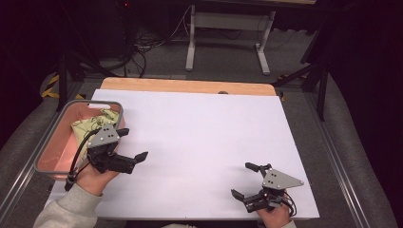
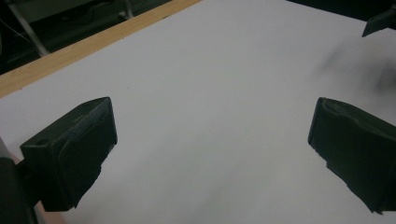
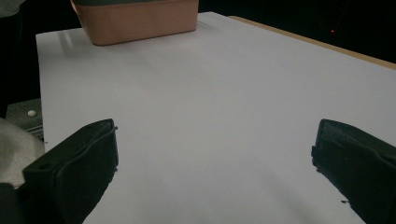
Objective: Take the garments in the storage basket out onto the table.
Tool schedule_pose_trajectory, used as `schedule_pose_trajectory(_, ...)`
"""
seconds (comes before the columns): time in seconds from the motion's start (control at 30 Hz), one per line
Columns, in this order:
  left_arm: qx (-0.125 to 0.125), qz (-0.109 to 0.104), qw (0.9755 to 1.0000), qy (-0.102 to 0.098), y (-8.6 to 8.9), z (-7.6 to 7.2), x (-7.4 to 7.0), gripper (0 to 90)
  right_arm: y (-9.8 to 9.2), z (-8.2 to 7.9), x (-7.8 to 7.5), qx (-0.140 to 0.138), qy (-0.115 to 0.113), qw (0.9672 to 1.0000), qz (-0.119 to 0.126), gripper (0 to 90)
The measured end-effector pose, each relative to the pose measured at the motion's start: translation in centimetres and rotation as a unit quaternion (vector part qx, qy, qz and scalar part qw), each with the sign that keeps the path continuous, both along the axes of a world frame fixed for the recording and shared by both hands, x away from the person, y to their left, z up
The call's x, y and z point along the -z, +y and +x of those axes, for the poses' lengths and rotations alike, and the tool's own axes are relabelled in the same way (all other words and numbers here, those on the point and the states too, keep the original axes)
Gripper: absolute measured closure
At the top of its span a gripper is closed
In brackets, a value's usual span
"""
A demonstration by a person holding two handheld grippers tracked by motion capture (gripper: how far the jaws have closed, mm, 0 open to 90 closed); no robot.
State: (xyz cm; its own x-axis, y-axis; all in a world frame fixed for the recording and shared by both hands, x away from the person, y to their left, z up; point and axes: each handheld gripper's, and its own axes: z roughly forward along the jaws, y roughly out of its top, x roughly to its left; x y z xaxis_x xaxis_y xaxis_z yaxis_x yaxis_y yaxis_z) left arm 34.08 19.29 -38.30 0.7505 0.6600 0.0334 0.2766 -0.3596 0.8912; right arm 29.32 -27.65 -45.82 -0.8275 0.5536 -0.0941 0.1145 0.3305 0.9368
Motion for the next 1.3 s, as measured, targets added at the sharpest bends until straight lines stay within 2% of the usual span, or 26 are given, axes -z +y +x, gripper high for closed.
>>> schedule_pose_trajectory(0.07,-0.005,0.01,0.9999,0.0,0.2,0.2,-0.2,2.5,0.0,0.0,0.0,0.0,0.0,1.0,0.0,0.7)
schedule_pose_trajectory(0.3,-0.018,0.019,0.9996,0.008,1.1,1.2,-0.8,3.1,0.0,0.0,0.0,-0.001,0.0,1.0,0.0,0.7)
schedule_pose_trajectory(0.37,-0.021,0.028,0.9994,0.006,1.3,1.4,-1.0,3.4,0.0,0.0,0.0,-0.001,0.001,1.0,-0.001,0.7)
schedule_pose_trajectory(0.43,-0.019,0.05,0.9986,0.003,1.5,1.7,-1.2,3.5,0.0,0.1,0.1,0.0,0.002,1.0,-0.002,0.7)
schedule_pose_trajectory(0.5,-0.022,0.054,0.9983,0.005,1.7,1.9,-1.3,3.3,0.1,0.2,0.1,0.0,0.003,1.0,-0.002,0.7)
schedule_pose_trajectory(0.7,-0.04,0.053,0.9976,0.018,2.6,2.7,-1.5,3.1,0.1,0.2,0.2,-0.001,0.004,1.0,-0.002,0.7)
schedule_pose_trajectory(0.93,-0.064,0.071,0.9952,0.021,4.2,3.9,-1.5,3.6,0.2,0.3,0.3,-0.005,0.007,1.0,-0.003,0.7)
schedule_pose_trajectory(1.13,-0.082,0.061,0.9941,0.037,5.2,4.7,-1.3,2.3,0.2,0.4,0.4,-0.007,0.009,0.9999,-0.003,0.7)
schedule_pose_trajectory(1.2,-0.092,0.069,0.9928,0.035,5.5,4.9,-1.2,2.3,0.2,0.4,0.4,-0.01,0.011,0.9999,-0.001,0.7)
schedule_pose_trajectory(1.3,-0.102,0.07,0.9915,0.04,6.4,5.3,-0.9,2.3,0.2,0.4,0.4,-0.012,0.01,0.9999,-0.001,0.7)
